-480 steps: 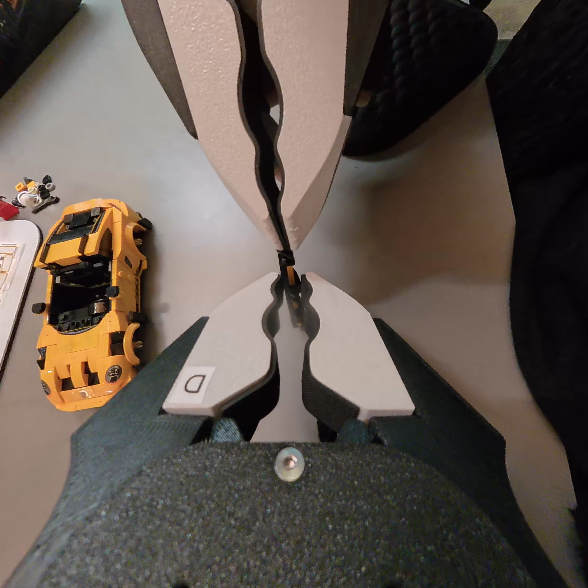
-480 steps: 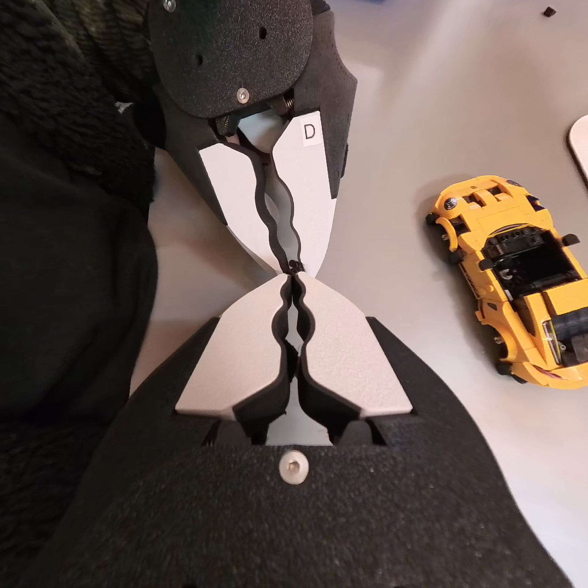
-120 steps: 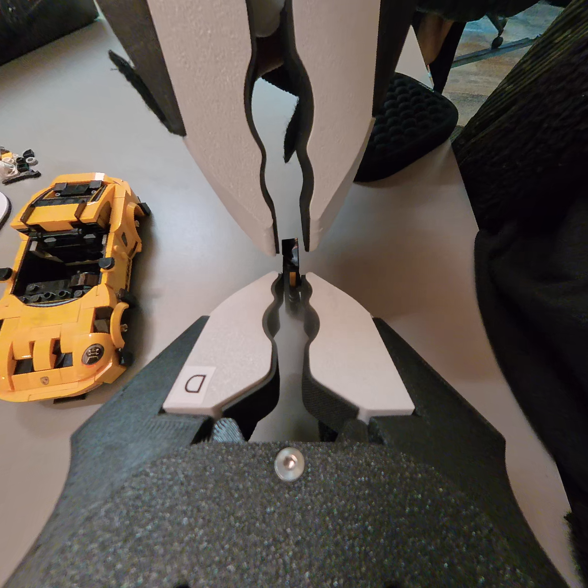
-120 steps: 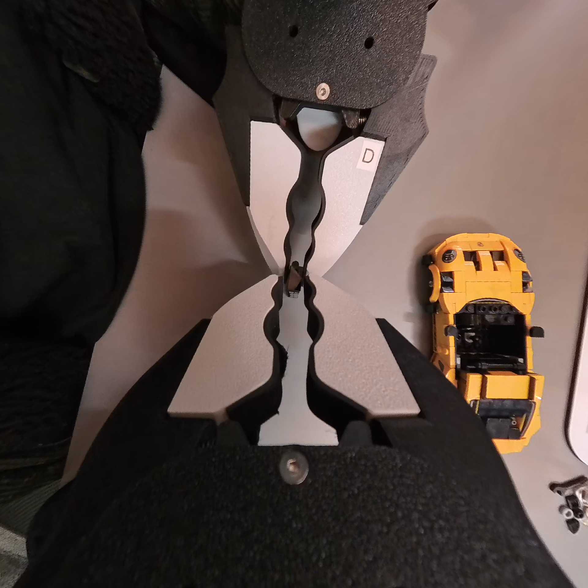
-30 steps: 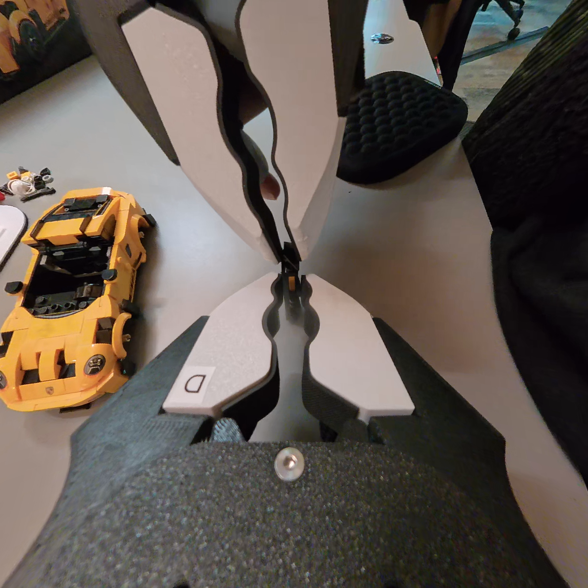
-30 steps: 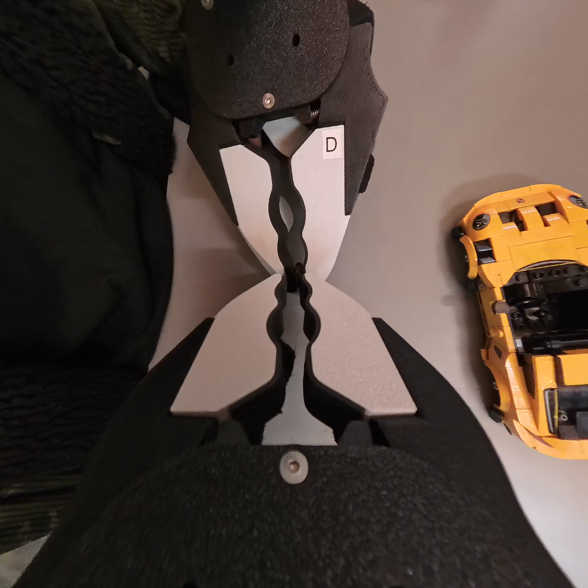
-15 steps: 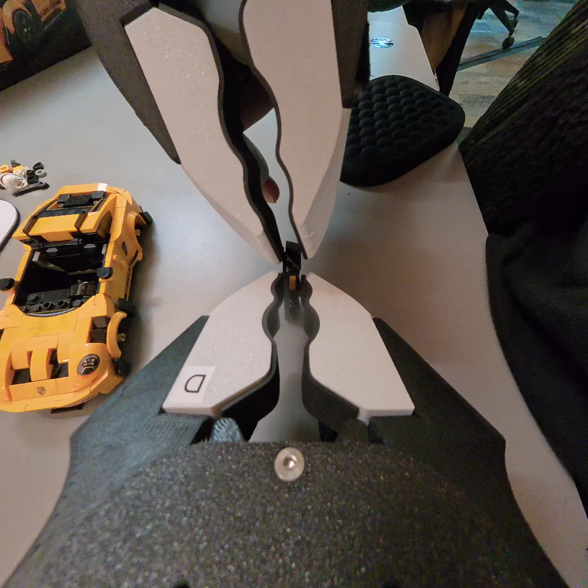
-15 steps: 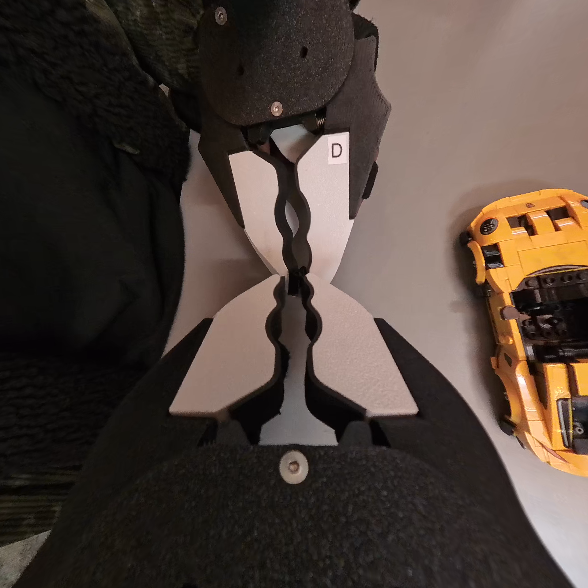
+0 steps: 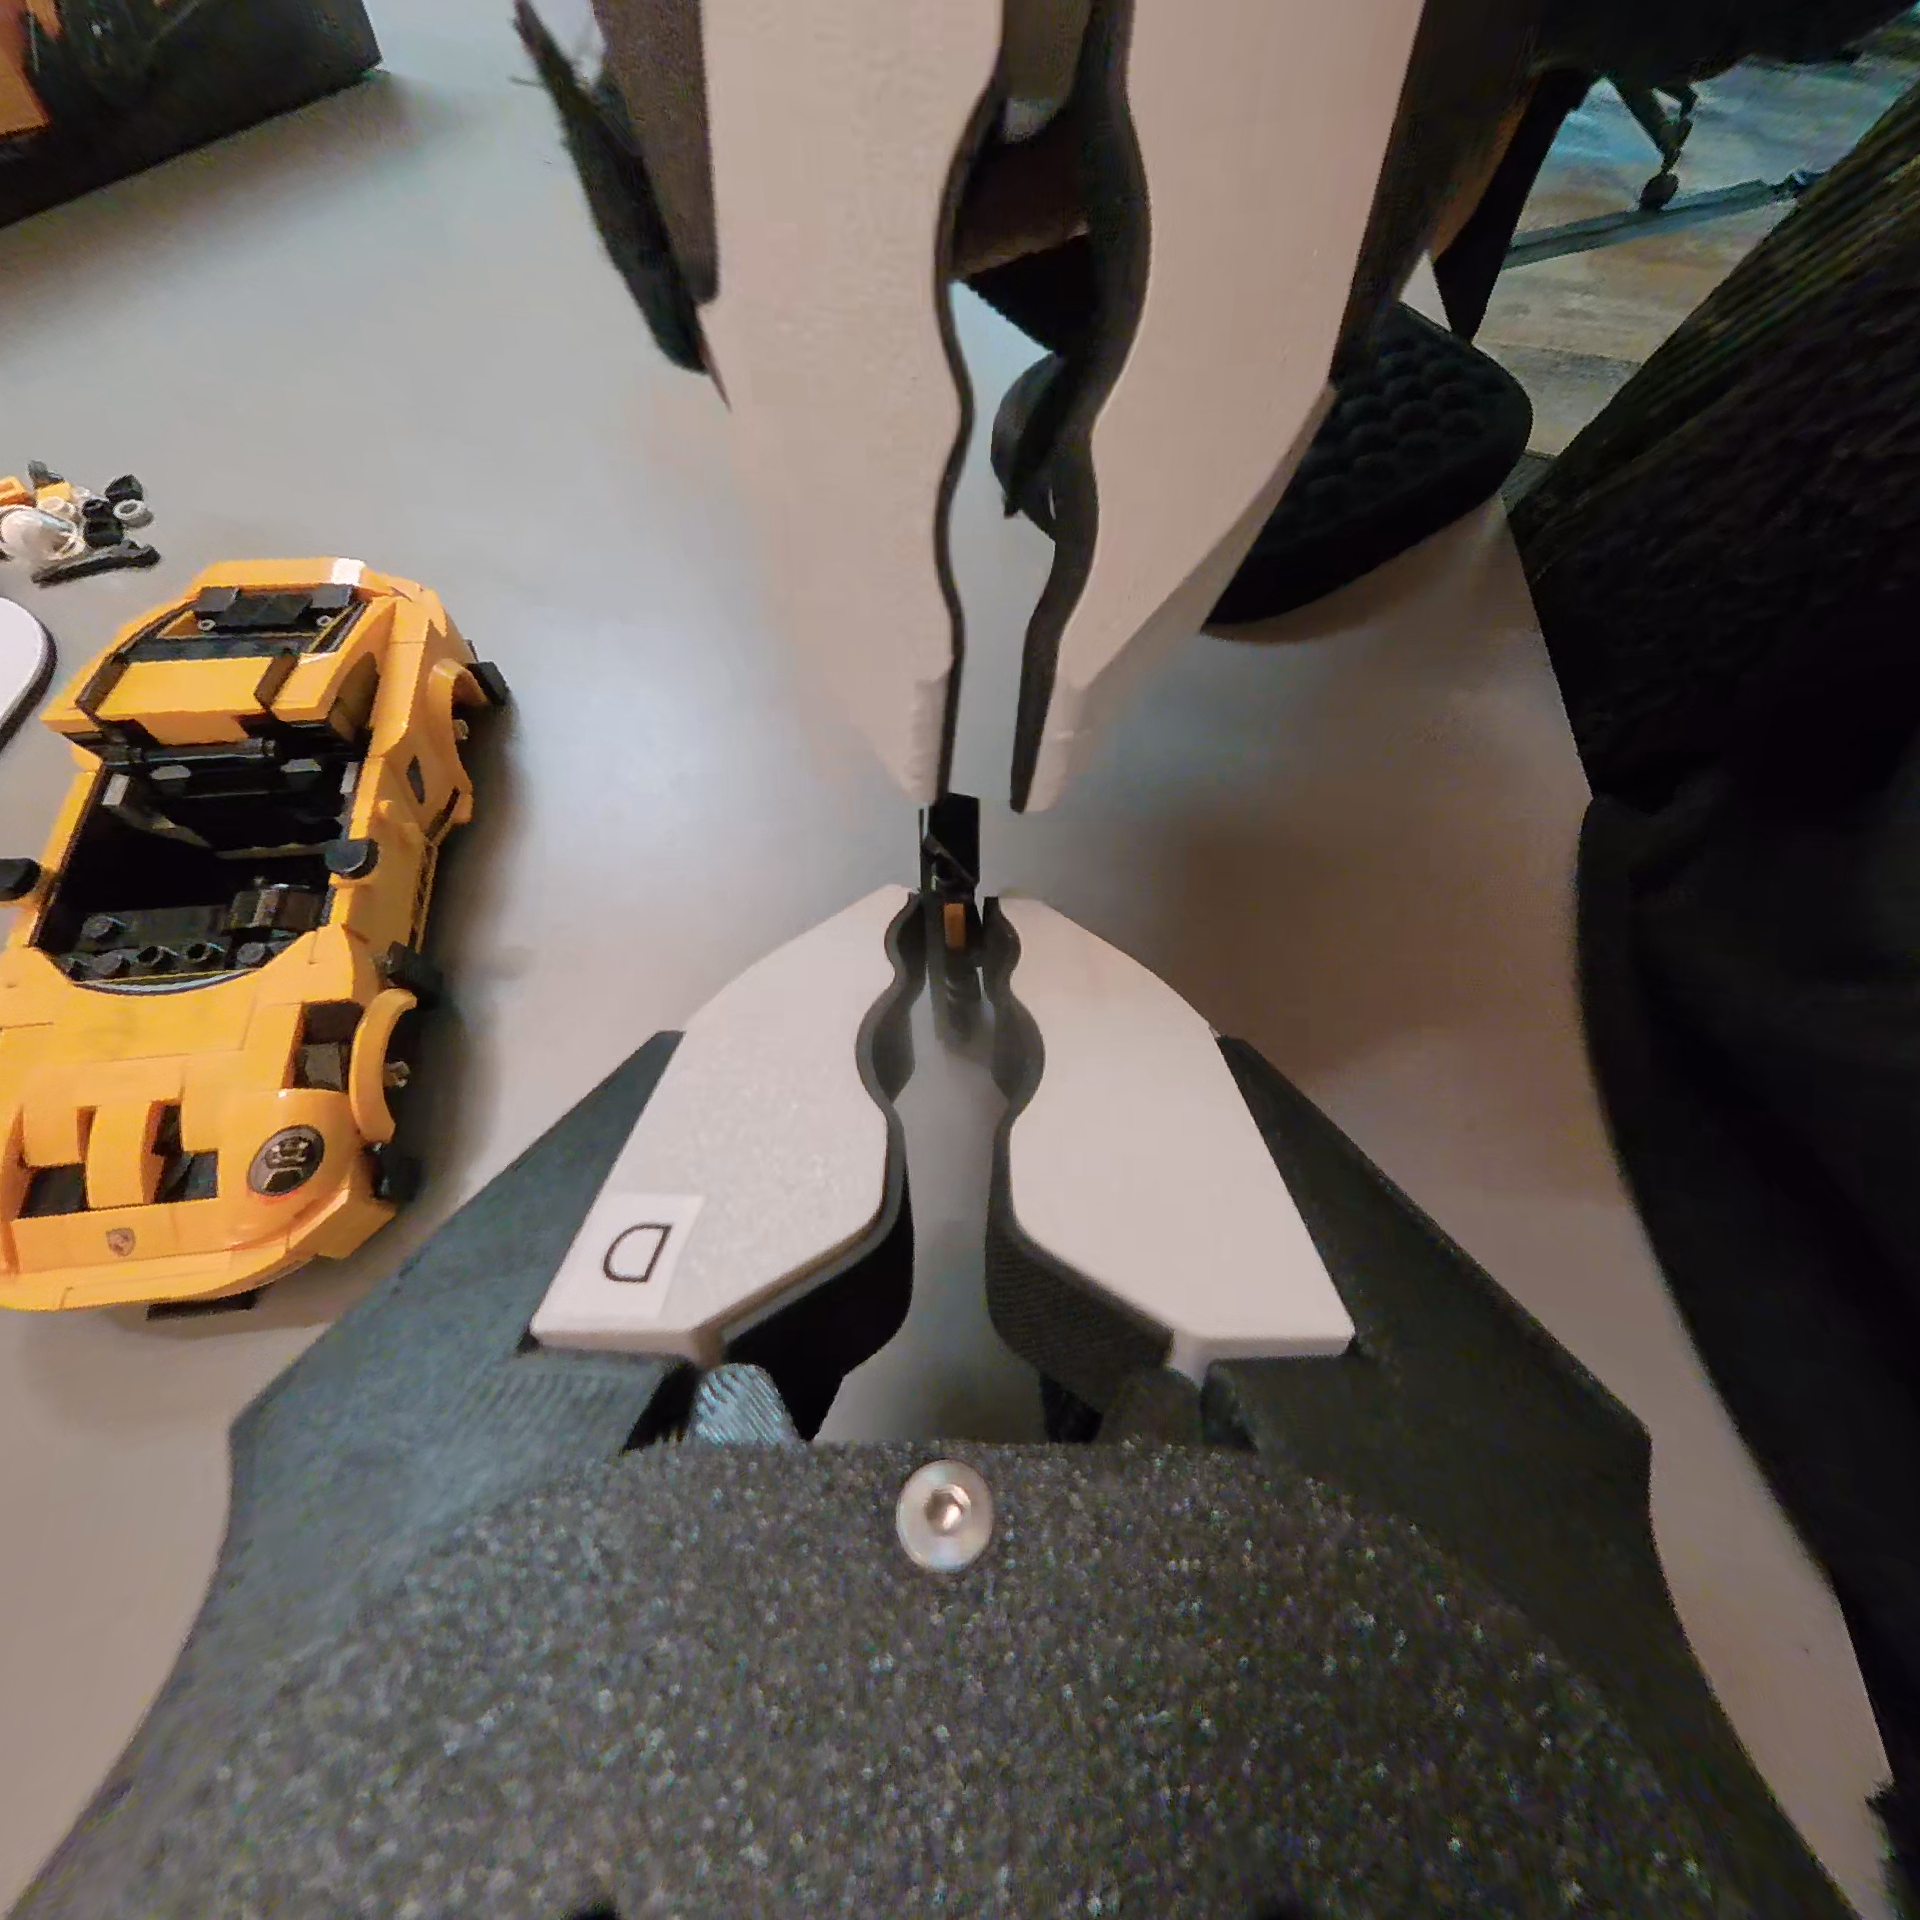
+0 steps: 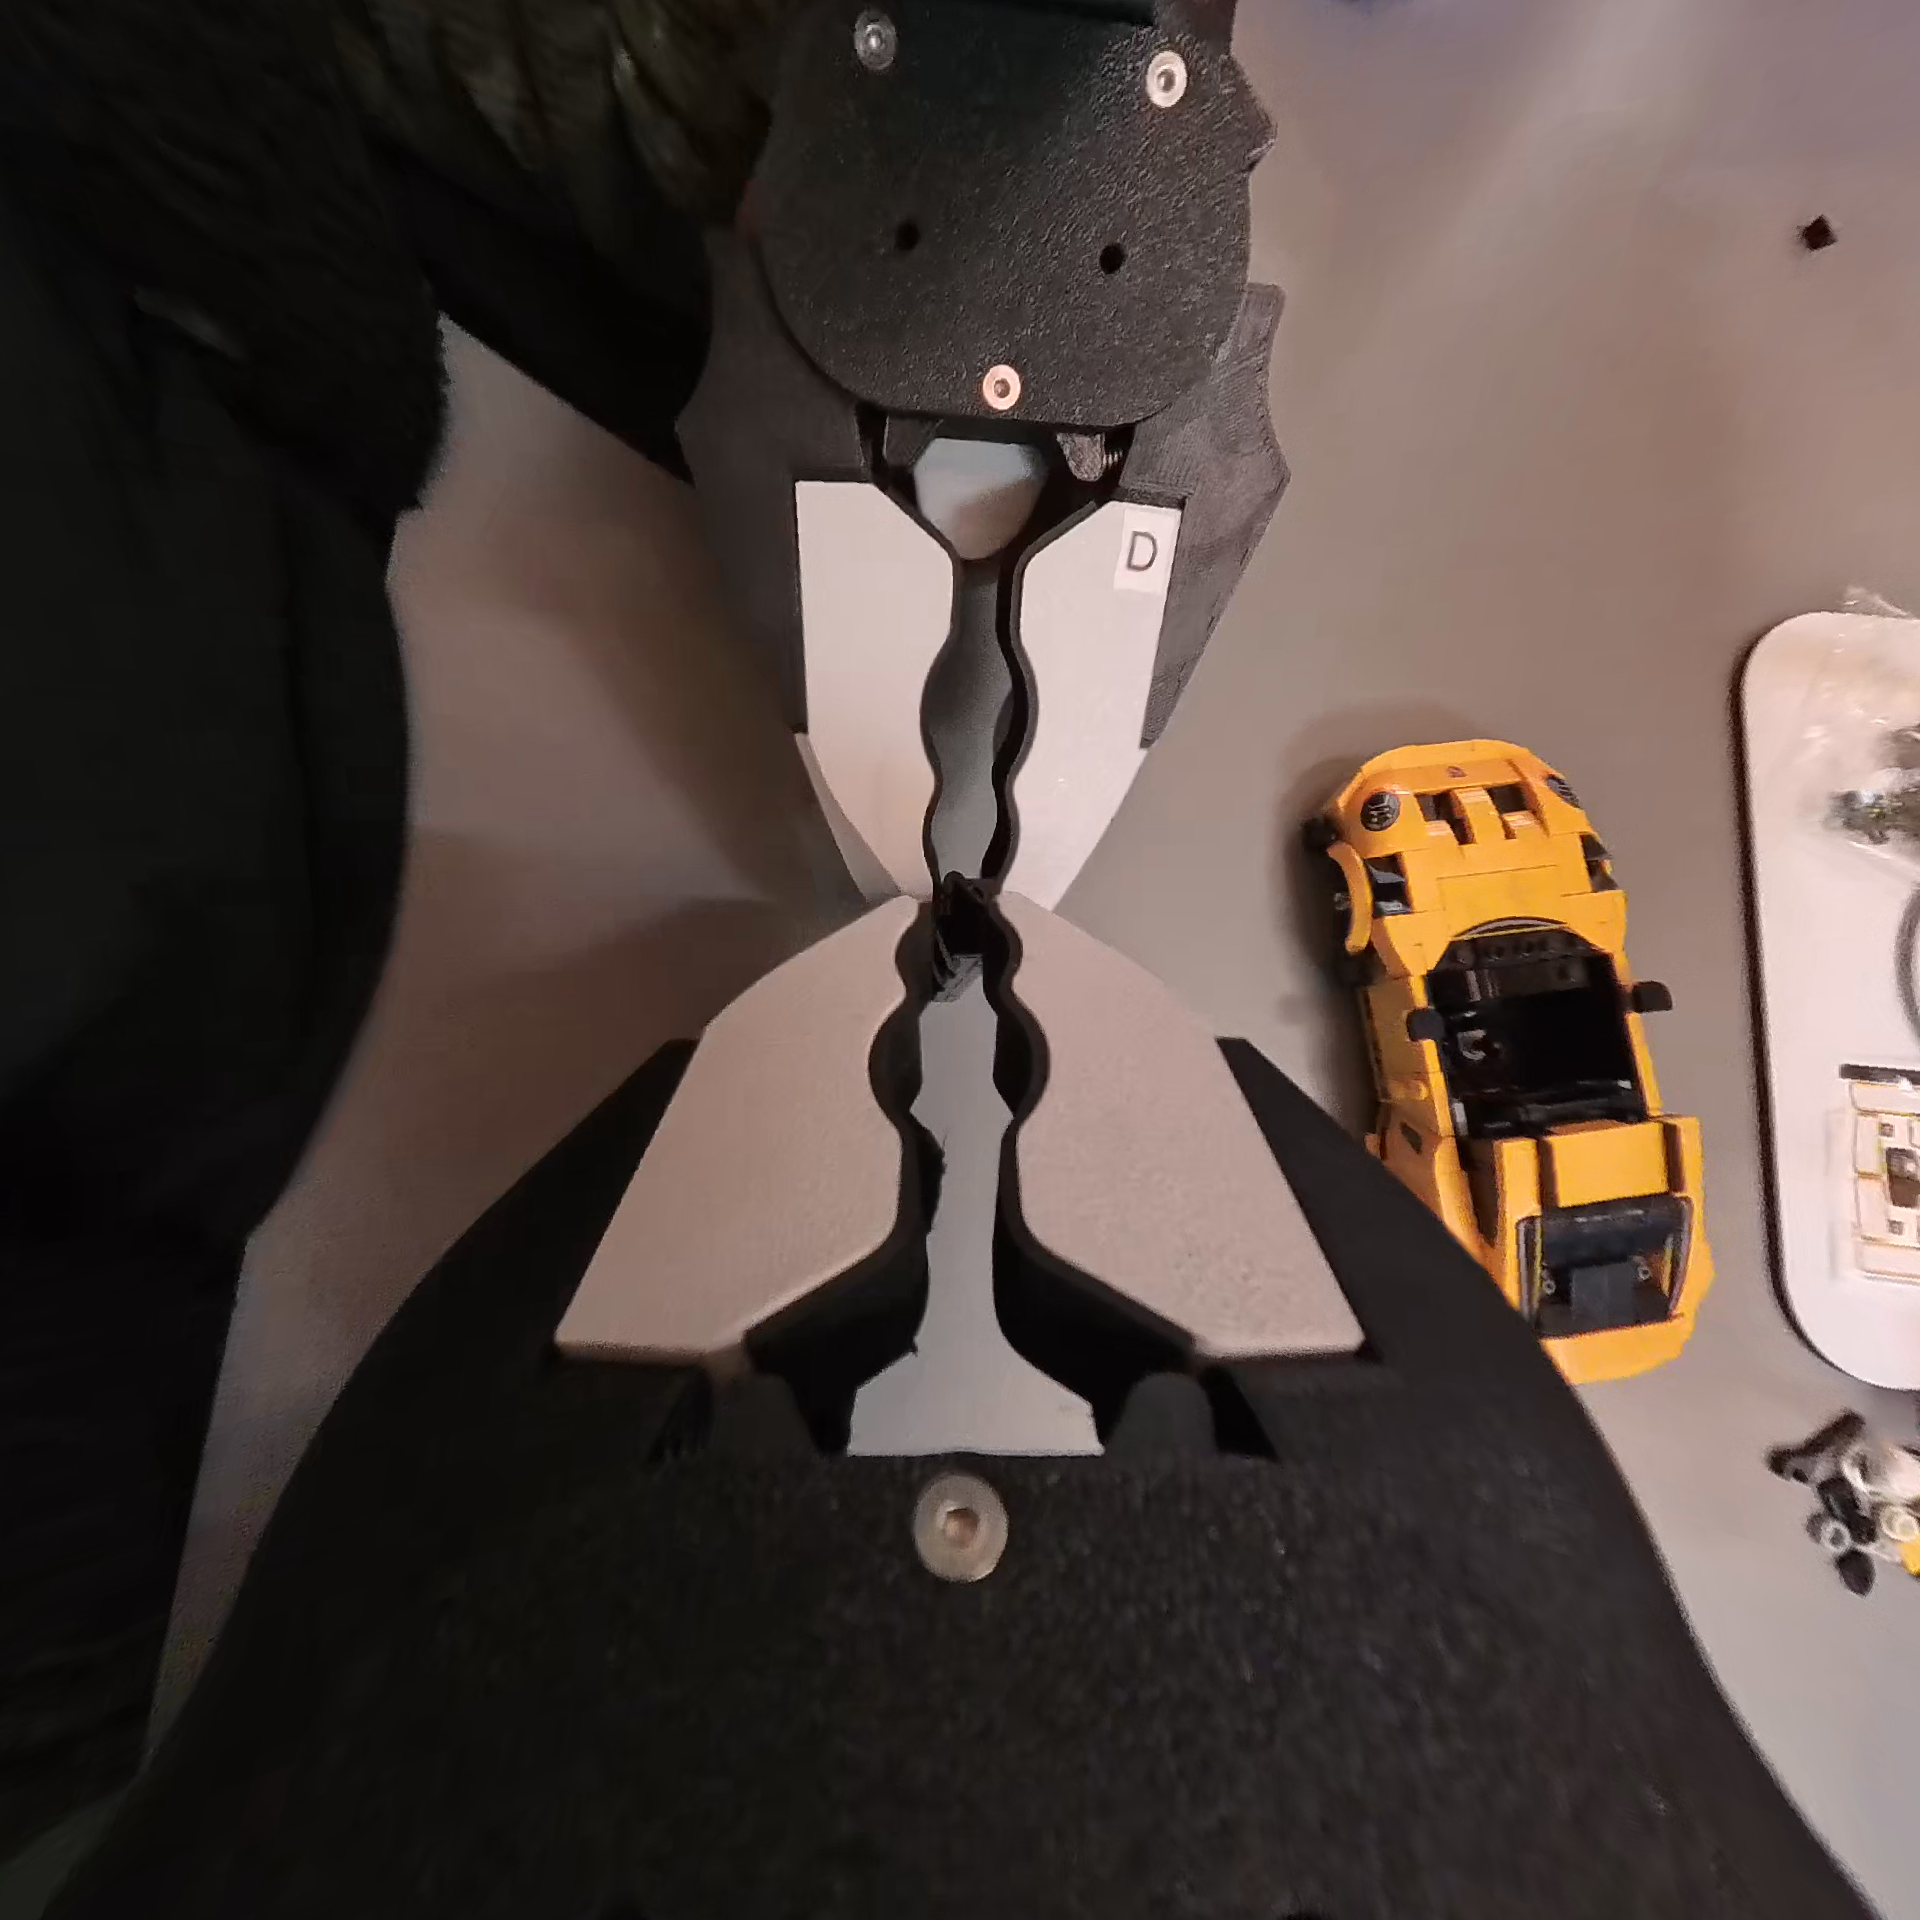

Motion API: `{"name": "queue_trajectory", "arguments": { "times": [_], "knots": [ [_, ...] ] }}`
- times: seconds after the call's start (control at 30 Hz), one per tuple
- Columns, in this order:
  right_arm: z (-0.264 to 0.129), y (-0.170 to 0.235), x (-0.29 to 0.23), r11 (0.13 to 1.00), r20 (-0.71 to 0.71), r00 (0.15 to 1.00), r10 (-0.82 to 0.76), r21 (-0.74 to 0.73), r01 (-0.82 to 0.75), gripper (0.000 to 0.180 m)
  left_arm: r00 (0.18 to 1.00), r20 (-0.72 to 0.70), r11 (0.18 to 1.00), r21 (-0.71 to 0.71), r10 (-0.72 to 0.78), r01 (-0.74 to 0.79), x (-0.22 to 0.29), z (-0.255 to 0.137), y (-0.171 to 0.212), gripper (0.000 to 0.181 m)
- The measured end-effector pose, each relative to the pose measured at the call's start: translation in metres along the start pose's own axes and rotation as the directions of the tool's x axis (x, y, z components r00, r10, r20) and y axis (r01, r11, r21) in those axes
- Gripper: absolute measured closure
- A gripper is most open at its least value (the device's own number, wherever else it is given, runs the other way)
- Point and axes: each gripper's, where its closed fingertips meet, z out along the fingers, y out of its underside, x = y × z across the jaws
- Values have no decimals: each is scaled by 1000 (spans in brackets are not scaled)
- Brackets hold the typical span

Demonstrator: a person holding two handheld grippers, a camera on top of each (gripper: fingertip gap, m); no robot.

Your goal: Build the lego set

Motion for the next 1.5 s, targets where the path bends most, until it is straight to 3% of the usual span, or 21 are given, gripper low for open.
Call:
{"name": "queue_trajectory", "arguments": {
  "times": [0.67, 1.5],
  "knots": [
    [3, 6, 2, 999, 10, 1000, 18, -50, -18, 180, 998, 23, 998, -19, 66, -66, 2, 1, 0, 171],
    [8, 2, -4, 994, 103, 990, 100, 30, -104, 179, 993, 23, 993, -48, 113, -112, 3, 2, 1, 171]
  ]
}}
